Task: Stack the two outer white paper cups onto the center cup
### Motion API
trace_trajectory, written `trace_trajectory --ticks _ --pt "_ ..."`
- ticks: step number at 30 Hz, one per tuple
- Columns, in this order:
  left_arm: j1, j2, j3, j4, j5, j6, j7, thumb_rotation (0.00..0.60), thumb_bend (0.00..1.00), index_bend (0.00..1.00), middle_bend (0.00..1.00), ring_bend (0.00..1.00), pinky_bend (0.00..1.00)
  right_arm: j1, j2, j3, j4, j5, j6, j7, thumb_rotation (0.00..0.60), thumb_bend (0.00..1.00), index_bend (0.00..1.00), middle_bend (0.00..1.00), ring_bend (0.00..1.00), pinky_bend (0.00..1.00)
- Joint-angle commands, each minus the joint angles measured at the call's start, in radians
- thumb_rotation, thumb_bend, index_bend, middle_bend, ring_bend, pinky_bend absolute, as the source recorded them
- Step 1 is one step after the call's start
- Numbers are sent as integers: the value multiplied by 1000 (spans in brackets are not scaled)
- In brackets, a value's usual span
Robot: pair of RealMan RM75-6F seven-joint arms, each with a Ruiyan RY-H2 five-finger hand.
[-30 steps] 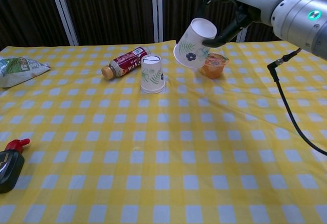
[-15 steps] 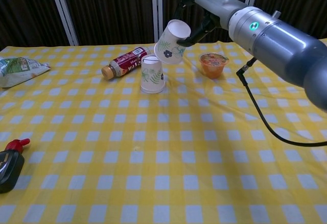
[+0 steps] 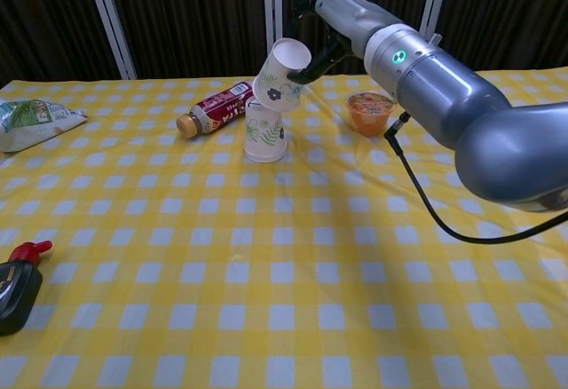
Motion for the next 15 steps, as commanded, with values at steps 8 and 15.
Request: trace_trajectory --ticks 8,15 --pt "0 3 -7 6 -12 -9 -16 600 0 0 0 0 0 65 -82 -9 146 -31 -28 33 600 177 471 82 0 81" --pt "1 3 -8 8 -9 -8 -20 600 0 0 0 0 0 125 -149 0 284 -48 -50 65 600 165 422 59 0 71"
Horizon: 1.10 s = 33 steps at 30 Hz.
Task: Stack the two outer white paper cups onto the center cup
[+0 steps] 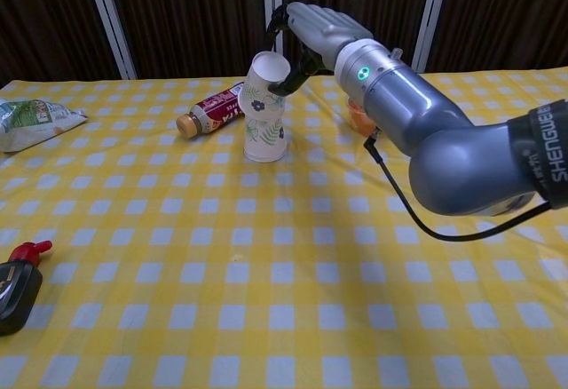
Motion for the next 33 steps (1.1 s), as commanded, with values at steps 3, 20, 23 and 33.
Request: trace_trajectory --ticks 3,20,23,33 --pt "0 -1 -1 1 -2 -2 -1 600 0 0 0 0 0 42 -49 4 101 -9 -19 7 600 132 255 7 0 44" --pt "5 -6 5 3 13 7 14 600 0 0 0 0 0 -141 93 -73 -125 -45 118 -46 600 105 94 0 0 21" --pt "6 -11 3 7 5 8 26 600 0 0 0 0 0 -258 199 -146 -293 -78 182 -53 600 105 99 0 0 7" --pt "11 -35 13 21 6 10 78 600 0 0 0 0 0 -546 465 -372 -544 -185 343 -19 600 106 96 0 0 0"
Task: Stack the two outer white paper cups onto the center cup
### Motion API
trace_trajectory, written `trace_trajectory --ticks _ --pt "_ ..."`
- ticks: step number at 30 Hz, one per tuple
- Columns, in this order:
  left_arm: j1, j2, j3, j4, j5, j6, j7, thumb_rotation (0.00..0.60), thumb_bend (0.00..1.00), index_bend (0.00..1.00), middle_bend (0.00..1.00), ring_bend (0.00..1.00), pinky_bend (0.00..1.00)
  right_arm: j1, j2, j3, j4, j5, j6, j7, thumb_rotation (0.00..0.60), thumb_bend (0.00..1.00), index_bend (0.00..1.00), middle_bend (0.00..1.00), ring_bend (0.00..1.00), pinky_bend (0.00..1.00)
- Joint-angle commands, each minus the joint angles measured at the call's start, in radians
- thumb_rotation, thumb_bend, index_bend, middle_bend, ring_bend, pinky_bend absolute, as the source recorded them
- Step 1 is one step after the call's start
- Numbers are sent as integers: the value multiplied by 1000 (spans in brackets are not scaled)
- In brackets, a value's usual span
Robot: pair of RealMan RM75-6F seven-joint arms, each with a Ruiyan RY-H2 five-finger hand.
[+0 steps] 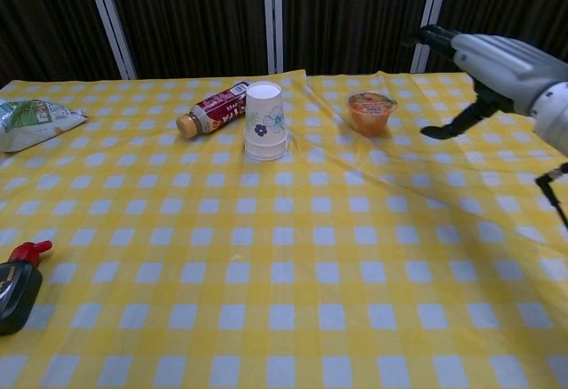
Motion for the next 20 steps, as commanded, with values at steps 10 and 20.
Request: trace_trajectory --ticks 10,20 --pt "39 -60 38 62 19 39 52 600 0 0 0 0 0 -318 219 -183 -36 -93 208 157 600 105 74 0 0 0" --pt "82 -79 56 98 32 87 57 600 0 0 0 0 0 -410 269 -195 -34 -159 278 233 600 106 64 0 0 0"
